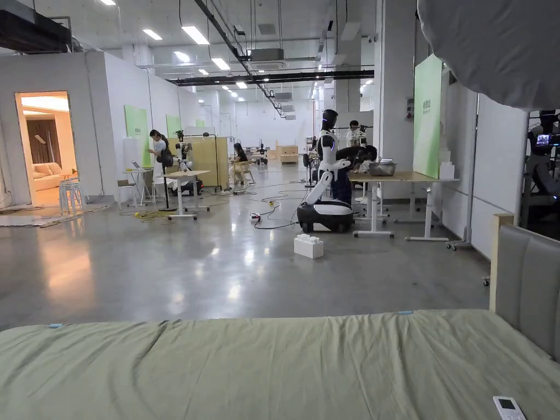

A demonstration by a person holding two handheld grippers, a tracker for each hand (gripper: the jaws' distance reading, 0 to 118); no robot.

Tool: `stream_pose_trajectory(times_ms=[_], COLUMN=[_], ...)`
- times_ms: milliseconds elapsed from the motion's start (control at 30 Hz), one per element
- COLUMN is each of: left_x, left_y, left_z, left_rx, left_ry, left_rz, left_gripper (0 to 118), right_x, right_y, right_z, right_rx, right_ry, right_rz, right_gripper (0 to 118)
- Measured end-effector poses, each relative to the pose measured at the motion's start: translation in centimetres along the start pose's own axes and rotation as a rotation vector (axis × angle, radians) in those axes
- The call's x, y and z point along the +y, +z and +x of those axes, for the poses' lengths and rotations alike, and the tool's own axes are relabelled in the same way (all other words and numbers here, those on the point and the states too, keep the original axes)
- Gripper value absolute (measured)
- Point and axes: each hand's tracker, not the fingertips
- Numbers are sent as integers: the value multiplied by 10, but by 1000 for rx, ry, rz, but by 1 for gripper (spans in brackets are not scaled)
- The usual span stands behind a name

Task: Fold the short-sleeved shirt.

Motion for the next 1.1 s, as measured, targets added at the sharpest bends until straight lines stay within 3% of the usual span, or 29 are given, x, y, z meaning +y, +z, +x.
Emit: stream_pose_trajectory(times_ms=[33,67,100,133,200,233,300,333,367,433,467,500,600,733,1100], left_x=[3,5,6,2,-11,-20,-45,-51,-47,-38,-34,-31,-26,-23,-37], left_y=[1,2,4,7,17,20,24,25,26,32,35,39,43,43,45], left_z=[-14,-28,-46,-63,-93,-100,-99,-92,-84,-74,-73,-74,-78,-83,-85], left_rx=[11,15,2,-13,-39,-60,-115,-120,-133,-67,-50,-75,-69,-40,-64], left_ry=[118,248,417,577,1024,1231,1703,1769,1718,1496,1437,1430,1437,1377,1375], left_rz=[3,13,37,72,155,182,170,116,85,61,60,89,110,104,101], left_gripper=[2,2,2,2,1,1,1,1,1,2,2,2,1,2,1], right_x=[-2,-6,-13,-18,-49,-65,-91,-98,-101,-98,-92,-92,-89,-79,-74], right_y=[-3,-4,-4,-4,3,10,28,36,36,37,37,42,45,41,35], right_z=[15,30,59,81,107,109,82,79,67,72,68,68,73,78,84], right_rx=[-42,-123,-195,-230,-276,-266,-217,-332,-203,-179,-154,-196,-174,-167,-145], right_ry=[-65,-214,-427,-661,-1180,-1398,-1933,-1907,-2002,-1741,-1650,-1628,-1655,-1582,-1528], right_rz=[-7,-38,-101,-131,-161,-153,-198,-139,-239,-289,-274,-270,-215,-181,-139], right_gripper=[1,1,1,1,1,1,1,1,1,0,1,1,1,1,1])
